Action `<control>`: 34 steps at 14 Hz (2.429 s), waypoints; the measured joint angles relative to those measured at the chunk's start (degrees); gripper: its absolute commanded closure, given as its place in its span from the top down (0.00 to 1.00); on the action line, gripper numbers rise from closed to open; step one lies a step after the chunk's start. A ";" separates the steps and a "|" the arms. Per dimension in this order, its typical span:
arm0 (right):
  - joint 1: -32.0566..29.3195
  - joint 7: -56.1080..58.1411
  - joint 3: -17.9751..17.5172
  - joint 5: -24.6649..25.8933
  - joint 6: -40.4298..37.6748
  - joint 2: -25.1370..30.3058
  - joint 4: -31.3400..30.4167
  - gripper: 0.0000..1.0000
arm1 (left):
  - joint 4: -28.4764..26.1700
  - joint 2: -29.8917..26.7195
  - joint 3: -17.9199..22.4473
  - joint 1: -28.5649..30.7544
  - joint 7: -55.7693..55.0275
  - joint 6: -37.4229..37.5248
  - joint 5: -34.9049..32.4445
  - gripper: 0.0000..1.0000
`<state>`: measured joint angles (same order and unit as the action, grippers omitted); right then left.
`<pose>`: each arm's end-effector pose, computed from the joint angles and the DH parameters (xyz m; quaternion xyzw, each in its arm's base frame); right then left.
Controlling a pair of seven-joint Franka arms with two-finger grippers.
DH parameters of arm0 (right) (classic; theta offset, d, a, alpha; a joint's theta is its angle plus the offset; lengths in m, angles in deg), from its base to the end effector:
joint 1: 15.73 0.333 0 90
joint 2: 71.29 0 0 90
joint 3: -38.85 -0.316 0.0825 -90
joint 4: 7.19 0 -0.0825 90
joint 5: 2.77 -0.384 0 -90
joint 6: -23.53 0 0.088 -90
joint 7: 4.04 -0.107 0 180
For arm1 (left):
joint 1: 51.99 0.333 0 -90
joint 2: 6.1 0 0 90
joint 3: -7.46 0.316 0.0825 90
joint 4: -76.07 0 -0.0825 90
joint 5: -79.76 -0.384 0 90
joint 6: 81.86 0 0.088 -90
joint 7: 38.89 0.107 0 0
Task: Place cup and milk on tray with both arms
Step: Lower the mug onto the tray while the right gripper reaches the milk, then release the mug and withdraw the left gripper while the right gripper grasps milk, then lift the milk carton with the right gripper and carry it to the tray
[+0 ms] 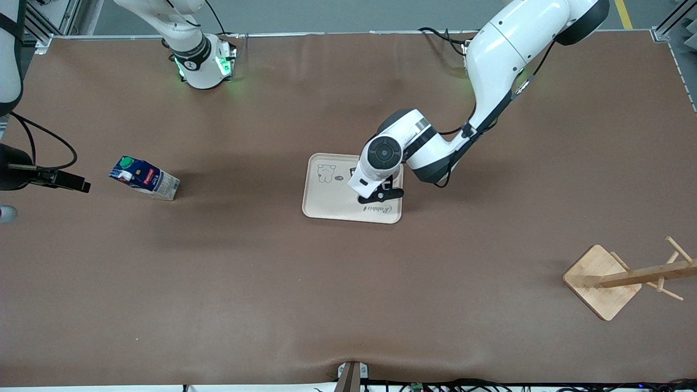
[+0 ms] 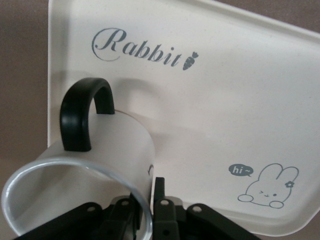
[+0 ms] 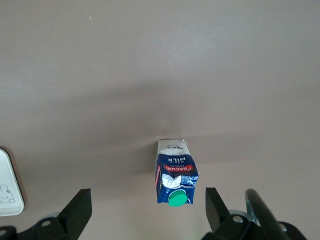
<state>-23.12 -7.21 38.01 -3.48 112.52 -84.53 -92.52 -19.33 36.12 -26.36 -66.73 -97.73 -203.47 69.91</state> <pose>0.6097 -0.0695 0.5259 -0.9929 0.0849 0.0832 0.0103 0.4748 -0.4629 0.2221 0.9856 0.0841 -0.1460 0.0153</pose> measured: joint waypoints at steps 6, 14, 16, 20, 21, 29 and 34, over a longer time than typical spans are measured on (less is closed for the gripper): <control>-1.52 -0.05 0.63 -0.02 -3.89 -5.07 -0.46 1.00 | 4.20 -0.31 0.01 0.24 -0.03 0.02 -0.05 1.00; -2.36 -0.05 0.70 -0.02 -5.50 -5.81 -0.62 1.00 | 7.39 -12.66 0.18 9.69 0.26 13.68 -4.36 1.00; -2.85 -0.60 0.81 -0.04 -5.52 -6.66 -0.78 1.00 | 7.46 -15.46 0.20 14.77 2.06 14.79 -4.65 1.00; -2.86 -5.15 0.67 -0.04 -5.55 -8.52 -0.81 1.00 | 9.44 -18.98 0.12 23.52 5.79 18.00 -4.64 1.00; -2.91 -5.38 0.72 -0.03 -5.16 -8.78 -0.84 1.00 | 11.02 -19.38 0.10 24.50 6.08 20.69 -4.64 1.00; -3.01 -5.42 0.61 -0.08 -2.01 -9.14 -7.96 1.00 | 17.01 -25.27 0.10 31.96 22.47 30.37 -4.66 1.00; -3.01 -3.95 0.54 -0.09 -2.01 -7.41 -11.79 1.00 | 17.14 -29.69 0.29 32.14 32.82 32.57 -4.66 1.00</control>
<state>-26.14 -11.16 38.56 -3.57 110.50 -91.94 -104.32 -2.19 6.43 -26.07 -34.59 -64.91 -170.91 65.25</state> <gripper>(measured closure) 0.000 0.000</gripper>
